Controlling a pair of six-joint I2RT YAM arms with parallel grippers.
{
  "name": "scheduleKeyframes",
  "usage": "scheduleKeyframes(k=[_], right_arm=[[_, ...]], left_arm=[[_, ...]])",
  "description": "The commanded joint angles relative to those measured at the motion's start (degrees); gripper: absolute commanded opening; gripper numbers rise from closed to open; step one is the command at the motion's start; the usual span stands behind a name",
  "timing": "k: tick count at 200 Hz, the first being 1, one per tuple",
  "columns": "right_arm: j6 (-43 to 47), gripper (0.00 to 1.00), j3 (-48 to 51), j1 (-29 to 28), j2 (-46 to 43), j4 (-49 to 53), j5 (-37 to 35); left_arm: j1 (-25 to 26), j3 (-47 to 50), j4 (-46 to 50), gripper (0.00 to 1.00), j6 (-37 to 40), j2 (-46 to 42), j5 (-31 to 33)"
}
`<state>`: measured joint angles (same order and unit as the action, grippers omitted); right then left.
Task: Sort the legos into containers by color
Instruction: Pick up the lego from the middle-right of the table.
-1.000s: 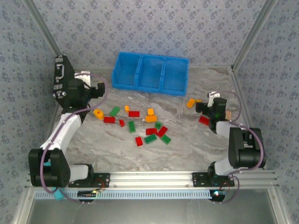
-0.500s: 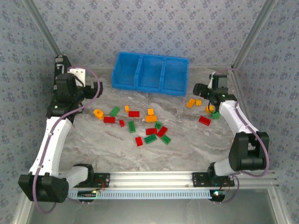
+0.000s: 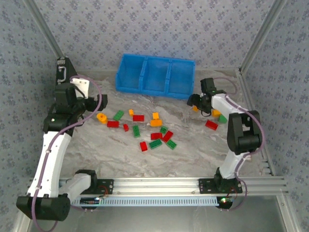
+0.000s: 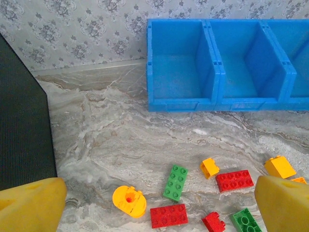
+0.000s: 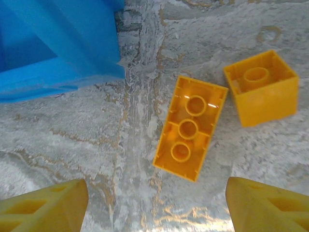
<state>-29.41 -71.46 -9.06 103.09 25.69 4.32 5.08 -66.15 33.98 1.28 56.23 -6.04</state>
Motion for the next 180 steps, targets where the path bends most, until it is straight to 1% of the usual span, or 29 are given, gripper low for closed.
scheduleKeyframes(k=[1, 21, 50, 85, 123, 137, 164, 180], right_arm=[[-1.97, 0.77, -4.08, -0.60, 3.59, 3.66, -4.89], [-2.91, 0.76, -7.04, -1.33, 6.41, 6.26, -8.92], [-2.85, 0.74, -10.30, -1.99, 9.57, 8.49, -11.56], [-3.11, 0.71, -11.71, -1.79, 12.18, 9.78, -11.66], [-3.00, 0.63, -12.92, -1.75, 14.06, 10.87, -11.94], [-2.77, 0.57, -13.13, -1.65, 14.40, 10.87, -11.96], [-2.02, 0.41, -13.35, -1.58, 15.10, 10.96, -12.06], [-1.39, 0.33, -13.01, -1.78, 15.04, 10.87, -12.05]], left_arm=[[0.48, 0.02, 1.45, 1.00, 1.60, -1.13, -0.95], [0.46, -0.03, 2.01, 1.00, 1.94, -1.29, -0.90], [0.49, 0.23, 1.86, 1.00, 2.19, -1.21, -0.81], [0.49, 0.30, 1.95, 1.00, 2.50, -0.51, -0.76], [0.53, 0.15, 2.06, 1.00, 2.76, -0.15, -0.54], [0.48, 0.22, 2.01, 1.00, 2.85, 0.06, -0.37], [0.51, 0.15, 1.94, 1.00, 2.85, 0.85, -0.54], [0.48, 0.07, 1.89, 1.00, 2.85, 1.16, -0.66]])
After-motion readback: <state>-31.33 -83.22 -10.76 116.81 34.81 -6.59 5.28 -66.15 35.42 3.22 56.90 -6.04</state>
